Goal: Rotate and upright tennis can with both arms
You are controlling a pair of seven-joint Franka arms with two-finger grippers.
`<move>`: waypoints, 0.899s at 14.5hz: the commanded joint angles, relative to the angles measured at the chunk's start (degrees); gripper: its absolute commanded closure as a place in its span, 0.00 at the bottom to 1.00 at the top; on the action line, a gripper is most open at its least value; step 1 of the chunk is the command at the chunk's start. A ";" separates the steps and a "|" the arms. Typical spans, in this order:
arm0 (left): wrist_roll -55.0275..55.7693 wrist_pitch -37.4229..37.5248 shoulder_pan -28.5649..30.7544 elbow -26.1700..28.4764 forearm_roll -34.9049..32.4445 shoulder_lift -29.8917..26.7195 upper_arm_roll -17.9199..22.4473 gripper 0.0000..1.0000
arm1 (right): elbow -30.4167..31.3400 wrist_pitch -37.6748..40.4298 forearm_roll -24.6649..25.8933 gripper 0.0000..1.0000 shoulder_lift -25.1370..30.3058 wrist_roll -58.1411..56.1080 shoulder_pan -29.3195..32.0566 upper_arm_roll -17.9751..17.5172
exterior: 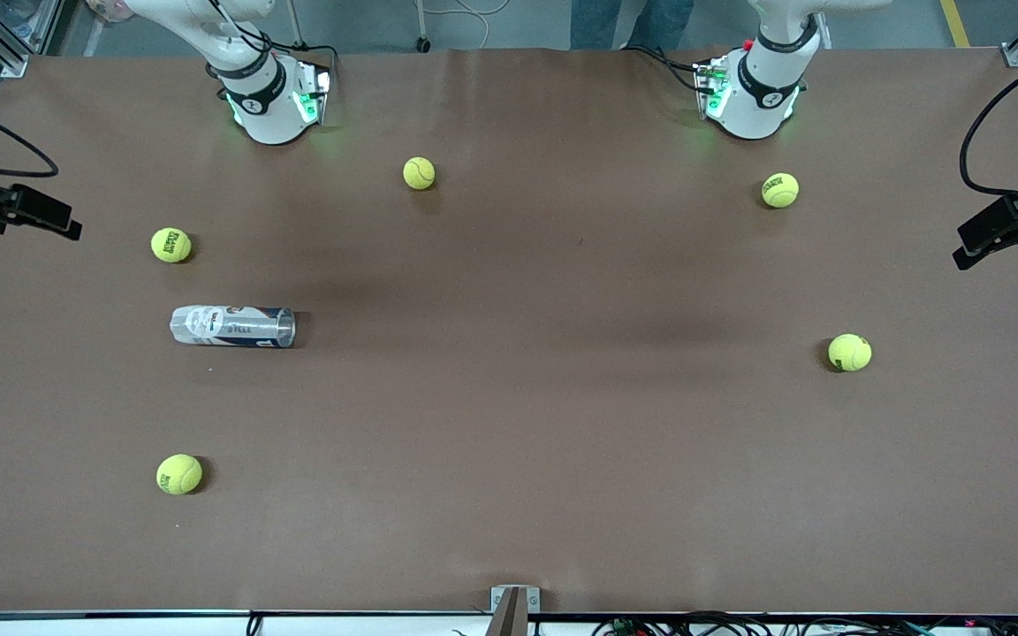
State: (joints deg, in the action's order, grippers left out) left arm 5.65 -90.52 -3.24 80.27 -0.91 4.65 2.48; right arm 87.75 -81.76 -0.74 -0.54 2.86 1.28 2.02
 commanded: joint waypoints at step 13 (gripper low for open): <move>-0.64 1.65 -0.02 0.50 0.82 -0.79 -0.81 0.00 | 2.43 -0.77 1.70 0.00 5.12 -0.75 0.47 -0.26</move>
State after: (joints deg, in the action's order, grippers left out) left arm 5.65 -90.02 -3.33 80.27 -0.91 4.65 1.80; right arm 90.89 -82.55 0.06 3.90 2.77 1.29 1.92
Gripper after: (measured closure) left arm 0.000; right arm 0.000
